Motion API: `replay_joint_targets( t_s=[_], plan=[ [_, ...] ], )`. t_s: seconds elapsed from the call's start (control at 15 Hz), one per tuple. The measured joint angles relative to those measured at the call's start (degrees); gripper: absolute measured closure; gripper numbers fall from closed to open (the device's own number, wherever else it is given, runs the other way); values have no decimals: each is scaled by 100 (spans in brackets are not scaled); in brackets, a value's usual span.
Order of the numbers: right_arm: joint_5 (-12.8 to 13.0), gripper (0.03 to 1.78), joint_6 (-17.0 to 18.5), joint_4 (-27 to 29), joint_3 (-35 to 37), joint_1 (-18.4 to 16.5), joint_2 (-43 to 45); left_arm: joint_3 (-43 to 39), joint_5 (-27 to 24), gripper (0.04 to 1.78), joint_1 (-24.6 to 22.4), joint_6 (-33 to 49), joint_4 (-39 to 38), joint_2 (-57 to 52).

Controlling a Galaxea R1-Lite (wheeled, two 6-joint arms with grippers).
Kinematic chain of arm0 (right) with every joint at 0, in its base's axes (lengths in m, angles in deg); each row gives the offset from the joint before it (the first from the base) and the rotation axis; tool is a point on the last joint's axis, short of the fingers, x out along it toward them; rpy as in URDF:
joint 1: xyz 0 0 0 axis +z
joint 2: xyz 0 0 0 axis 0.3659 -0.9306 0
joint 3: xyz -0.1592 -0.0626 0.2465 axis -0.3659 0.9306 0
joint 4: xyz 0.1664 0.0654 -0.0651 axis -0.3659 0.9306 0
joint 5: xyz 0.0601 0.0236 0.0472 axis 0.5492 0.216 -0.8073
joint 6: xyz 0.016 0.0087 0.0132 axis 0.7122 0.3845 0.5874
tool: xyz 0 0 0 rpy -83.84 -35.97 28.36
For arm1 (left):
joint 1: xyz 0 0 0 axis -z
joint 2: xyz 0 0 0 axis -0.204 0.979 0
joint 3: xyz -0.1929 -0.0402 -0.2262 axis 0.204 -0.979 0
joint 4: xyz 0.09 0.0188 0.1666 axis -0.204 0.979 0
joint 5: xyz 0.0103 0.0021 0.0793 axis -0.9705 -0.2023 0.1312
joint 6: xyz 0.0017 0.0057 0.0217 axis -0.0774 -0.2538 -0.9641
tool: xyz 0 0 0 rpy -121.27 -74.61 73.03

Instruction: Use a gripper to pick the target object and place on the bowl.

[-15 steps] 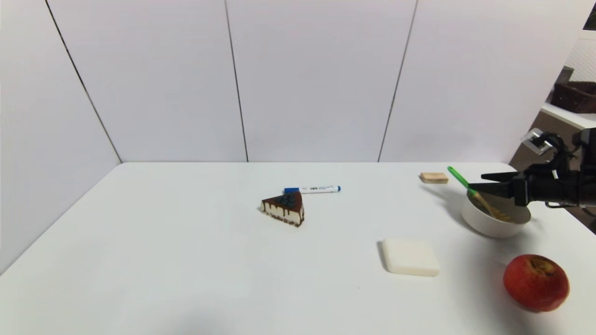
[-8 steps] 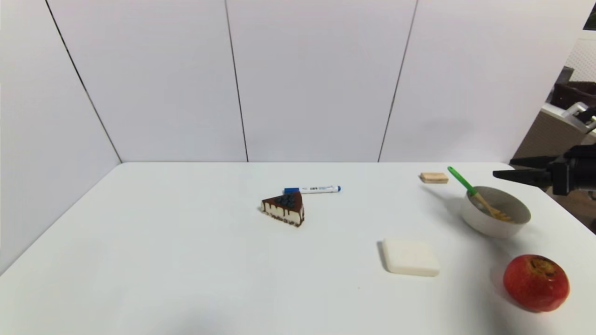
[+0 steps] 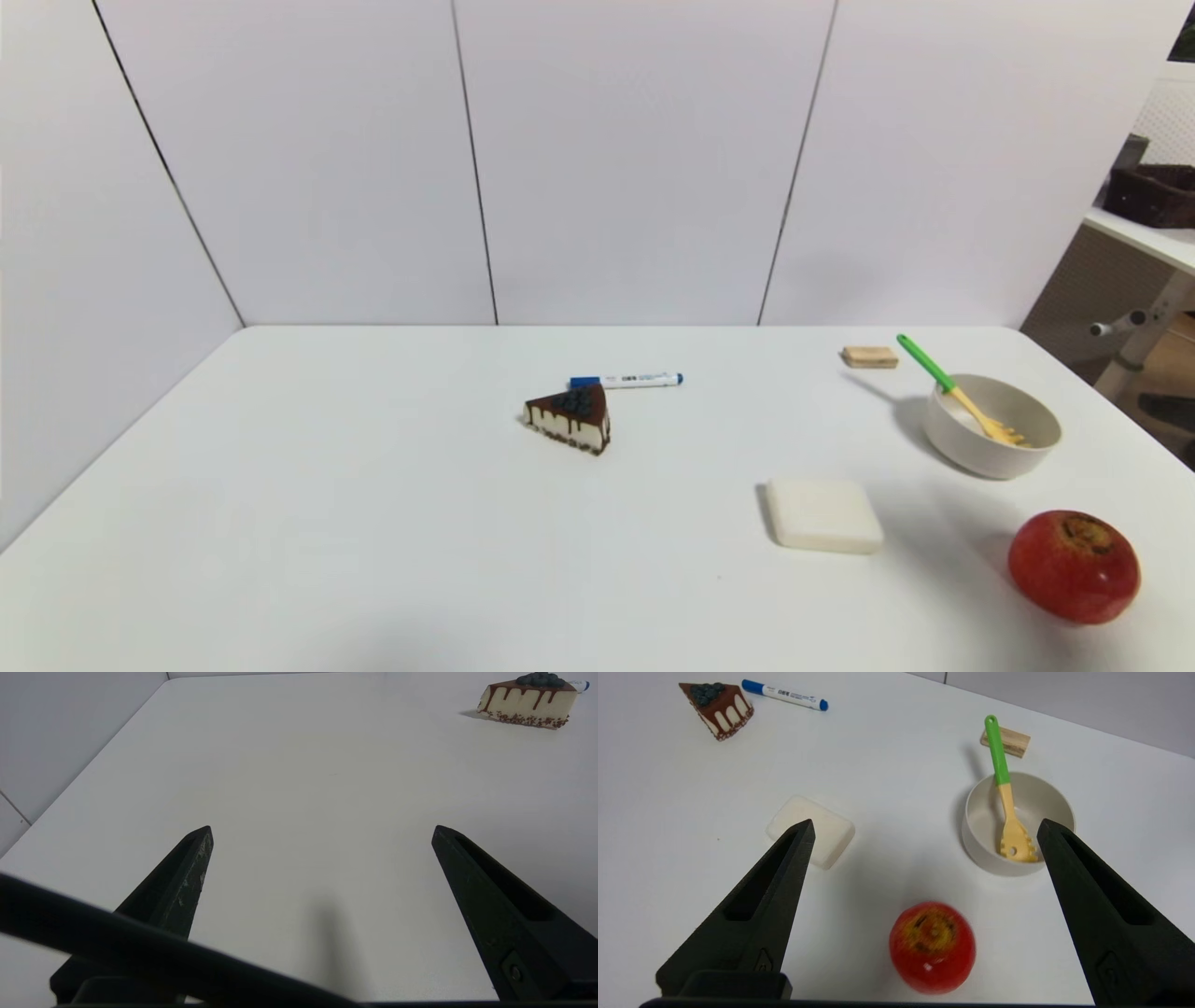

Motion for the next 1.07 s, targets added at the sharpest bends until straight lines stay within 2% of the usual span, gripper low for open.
replay_joint_targets(
  t_s=[0.2,0.33,0.6,0.8,1.0,1.07],
  plan=[
    [505,14,542,-378,755,-13,1084,0,0,13,-2,0,0,0],
    [868,13,800,-458,1058,144,1621,0,0,13,0,-1,0,0],
    [2007,12,1196,-485,1558,678,2369,0,0,13,0,0,0,0],
    [3170,12,1598,-591,1753,1298,2616,0,0,13,0,-1,-2,0],
    [4551,12,2015,-1123,2078,2169,2760,0,0,13,0,-4,0,0],
    [4935,12,2096,-1329,2221,2376,2851,0,0,13,0,0,0,0]
  ],
)
